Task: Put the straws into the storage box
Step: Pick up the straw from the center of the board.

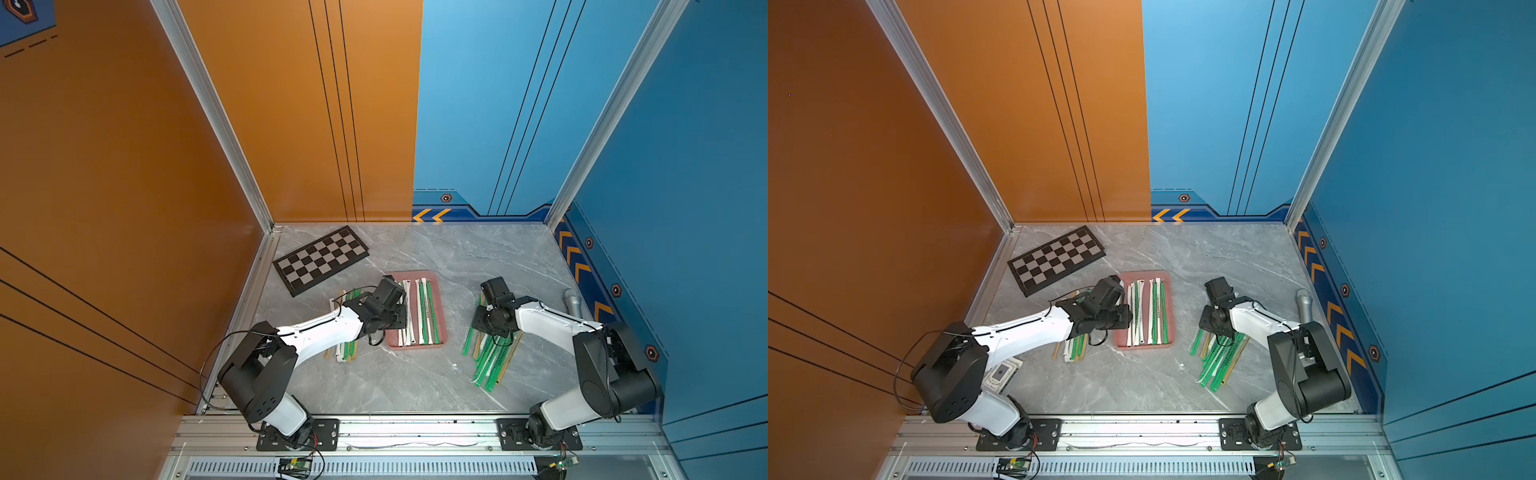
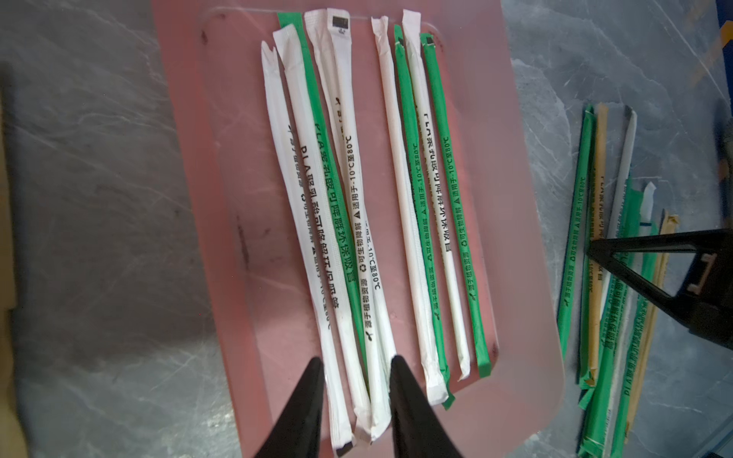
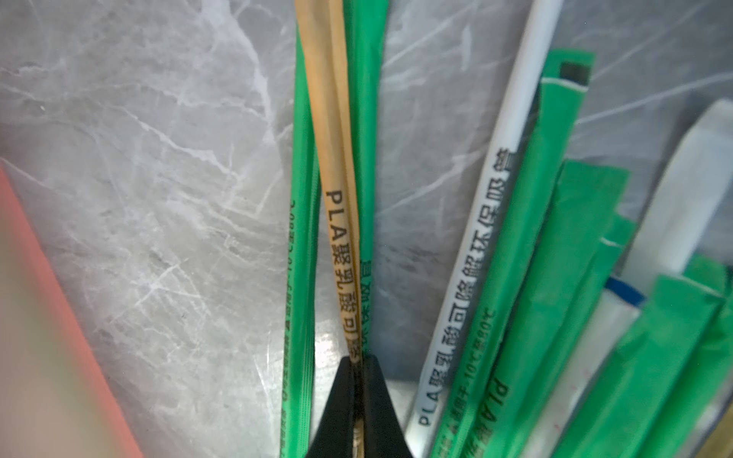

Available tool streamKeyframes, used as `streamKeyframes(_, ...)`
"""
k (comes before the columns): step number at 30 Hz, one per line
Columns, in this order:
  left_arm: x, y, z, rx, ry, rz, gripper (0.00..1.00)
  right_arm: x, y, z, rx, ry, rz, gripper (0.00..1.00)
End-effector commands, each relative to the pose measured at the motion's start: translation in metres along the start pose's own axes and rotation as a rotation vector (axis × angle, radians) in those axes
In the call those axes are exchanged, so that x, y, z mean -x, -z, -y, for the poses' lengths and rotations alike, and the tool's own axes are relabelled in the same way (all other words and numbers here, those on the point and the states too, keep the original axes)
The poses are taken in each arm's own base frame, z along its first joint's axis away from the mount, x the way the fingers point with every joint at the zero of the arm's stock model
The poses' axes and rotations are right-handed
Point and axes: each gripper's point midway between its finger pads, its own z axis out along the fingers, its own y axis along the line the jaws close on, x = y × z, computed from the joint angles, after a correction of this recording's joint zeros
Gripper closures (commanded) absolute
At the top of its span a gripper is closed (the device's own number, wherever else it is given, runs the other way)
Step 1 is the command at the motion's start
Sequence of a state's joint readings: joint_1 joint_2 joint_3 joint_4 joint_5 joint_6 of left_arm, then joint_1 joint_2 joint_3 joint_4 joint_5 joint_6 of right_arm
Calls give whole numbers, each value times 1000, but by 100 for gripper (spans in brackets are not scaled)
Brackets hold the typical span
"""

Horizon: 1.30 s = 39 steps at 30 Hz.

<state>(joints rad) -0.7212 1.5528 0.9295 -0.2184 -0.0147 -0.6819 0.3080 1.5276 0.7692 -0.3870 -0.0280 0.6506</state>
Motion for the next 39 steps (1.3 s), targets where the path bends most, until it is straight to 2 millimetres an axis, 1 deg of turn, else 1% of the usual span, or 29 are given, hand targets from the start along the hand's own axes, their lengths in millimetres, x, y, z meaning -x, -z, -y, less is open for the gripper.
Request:
streamKeyframes(1,-3,6,-9,30,-1,7,69,-1,11,4,-32,16,6,94)
streamKeyframes(11,-4,7,-17,43,13,5,66,8,36,-6,-2,29,56,93)
streamKeyframes(14,-4,7,-20,47,17,6,64,12,42,-10,12,35,76,87)
streamKeyframes(17,-4,8,-22,48,20,6,64,13,40,-10,5,40,76,88)
streamKeyframes(23,-5,8,-24,52,25,4,64,11,39,-18,17,59,67,90)
streamKeyframes(29,-6,8,-29,63,30,6,64,16,47,-27,46,55,88,92)
streamKeyframes(31,-7,8,-34,78,38,8,62,18,52,-36,82,52,98,92)
streamKeyframes(32,-8,8,-37,87,43,9,60,18,57,-46,124,50,106,92)
streamKeyframes(34,-10,9,-46,112,58,8,56,22,65,-72,238,47,123,92)
streamKeyframes(36,-12,11,-55,137,79,14,53,22,70,-108,406,55,125,92)
streamKeyframes(37,-12,13,-59,147,88,20,53,22,72,-120,456,64,119,92)
streamKeyframes(39,-10,20,-67,164,102,49,48,23,72,-138,506,85,114,92)
